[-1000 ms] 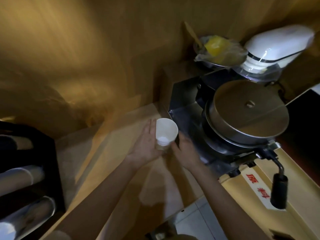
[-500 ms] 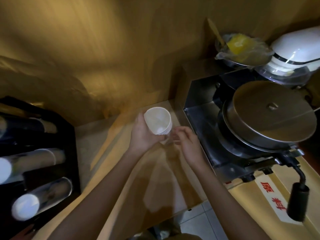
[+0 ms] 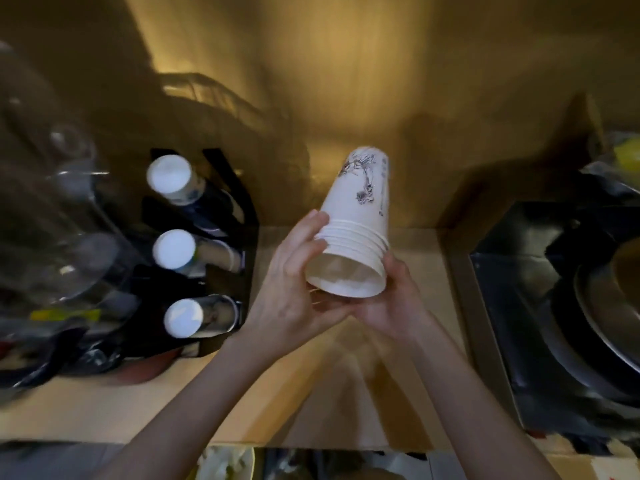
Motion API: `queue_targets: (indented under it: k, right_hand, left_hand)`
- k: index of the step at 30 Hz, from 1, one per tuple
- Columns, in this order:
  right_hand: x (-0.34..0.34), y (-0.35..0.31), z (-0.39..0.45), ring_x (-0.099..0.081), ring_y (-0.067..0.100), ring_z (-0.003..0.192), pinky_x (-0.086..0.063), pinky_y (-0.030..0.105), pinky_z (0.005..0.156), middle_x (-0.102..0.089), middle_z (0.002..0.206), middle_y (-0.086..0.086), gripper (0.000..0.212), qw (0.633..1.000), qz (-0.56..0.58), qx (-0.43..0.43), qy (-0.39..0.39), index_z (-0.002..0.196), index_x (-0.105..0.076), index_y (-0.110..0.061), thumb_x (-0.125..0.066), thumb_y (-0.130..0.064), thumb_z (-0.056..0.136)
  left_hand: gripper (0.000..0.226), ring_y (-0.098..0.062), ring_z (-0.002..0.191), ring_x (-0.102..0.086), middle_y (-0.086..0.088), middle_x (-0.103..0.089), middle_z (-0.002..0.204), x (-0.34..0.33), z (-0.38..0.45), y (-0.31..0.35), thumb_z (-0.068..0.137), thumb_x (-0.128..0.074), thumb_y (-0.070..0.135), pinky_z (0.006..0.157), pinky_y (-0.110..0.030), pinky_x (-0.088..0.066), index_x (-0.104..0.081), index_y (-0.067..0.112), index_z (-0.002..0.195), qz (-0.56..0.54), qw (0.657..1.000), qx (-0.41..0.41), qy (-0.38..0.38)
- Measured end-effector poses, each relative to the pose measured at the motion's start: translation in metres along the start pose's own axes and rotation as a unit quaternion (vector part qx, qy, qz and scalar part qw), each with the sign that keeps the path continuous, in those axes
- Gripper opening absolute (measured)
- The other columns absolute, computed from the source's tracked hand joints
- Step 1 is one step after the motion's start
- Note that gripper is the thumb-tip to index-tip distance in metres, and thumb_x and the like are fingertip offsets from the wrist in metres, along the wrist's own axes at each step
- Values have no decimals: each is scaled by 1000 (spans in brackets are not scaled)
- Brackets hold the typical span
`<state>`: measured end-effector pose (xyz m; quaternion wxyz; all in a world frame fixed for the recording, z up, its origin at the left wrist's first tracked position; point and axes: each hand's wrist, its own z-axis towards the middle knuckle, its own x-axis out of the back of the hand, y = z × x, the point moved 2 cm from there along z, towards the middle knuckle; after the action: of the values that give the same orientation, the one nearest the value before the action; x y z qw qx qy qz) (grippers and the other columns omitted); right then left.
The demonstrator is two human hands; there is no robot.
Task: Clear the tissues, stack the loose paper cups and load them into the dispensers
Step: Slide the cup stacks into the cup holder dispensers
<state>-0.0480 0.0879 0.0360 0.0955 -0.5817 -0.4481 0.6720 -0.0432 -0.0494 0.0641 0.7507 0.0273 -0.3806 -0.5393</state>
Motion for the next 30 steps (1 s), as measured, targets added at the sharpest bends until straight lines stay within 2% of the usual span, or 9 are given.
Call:
queue_targets:
  k: [2,4,7,9,12,17,21,25,30]
  right_hand:
    - [-15,8,10,-67,33,86,-54,43,76,-66,102,19,97,994,-106,-34,-3,120,-51,-2,-81,-56,45]
    - [-29,18,18,-69,25,79,-56,35,70,-70,93,9,79,981,-194,-28,-2,112,-57,-8,-81,-44,46]
    - [-54,34,30,-68,7,92,-54,20,72,-74,95,-10,62,966,-260,-5,-1,110,-55,-19,-76,-17,52]
    - [-74,50,39,-65,7,104,-54,26,80,-70,110,-8,69,950,-311,6,-2,117,-52,-21,-80,-7,56]
    - [-100,76,51,-61,4,111,-52,29,91,-63,120,-9,87,911,-410,41,29,126,-46,-25,-90,-17,52]
    - [-118,124,69,-54,9,119,-50,43,96,-55,129,-10,99,856,-512,61,50,130,-34,-36,-85,-46,46]
    - [-119,149,80,-45,14,126,-43,39,104,-45,137,0,98,825,-552,87,80,137,-31,-22,-86,-27,56]
    - [-113,165,89,-32,18,133,-30,26,107,-28,145,4,92,792,-602,64,84,141,-24,-18,-79,-14,66]
    - [-94,178,100,-40,23,129,-44,32,100,-36,140,8,91,810,-577,-50,92,143,-21,-17,-72,-14,68]
  left_hand:
    - [74,-21,134,-35,-17,-34,133,28,-16,-3,66,-79,35,110,-32,-33,-28,13,114,18,1000,13,8]
    - [66,-13,134,-33,-15,-37,127,56,-33,-6,67,-76,39,110,-27,-31,-35,11,110,39,999,32,6]
    - [62,-21,126,-42,-8,-41,123,94,-59,-8,75,-64,48,103,-35,-41,-37,9,115,33,994,101,30]
    - [61,-19,115,-50,-3,-47,118,116,-71,-6,79,-55,56,94,-36,-47,-37,16,121,17,982,176,60]
    - [66,-3,113,-50,4,-51,119,148,-80,-5,78,-48,65,94,-19,-44,-34,23,126,31,962,255,97]
    - [94,-3,119,-47,9,-46,128,189,-82,0,65,-65,57,94,-10,-40,-17,23,139,79,942,304,115]
    - [101,-4,120,-43,5,-44,131,199,-87,-4,62,-63,59,93,-14,-39,-12,26,143,149,927,333,86]
    - [88,-1,104,-39,-3,-48,120,194,-99,-17,61,-59,60,82,-19,-37,-38,20,136,202,904,374,44]
    - [72,-17,105,-51,-7,-52,115,176,-117,-37,62,-80,37,83,-18,-36,-51,14,124,179,902,393,3]
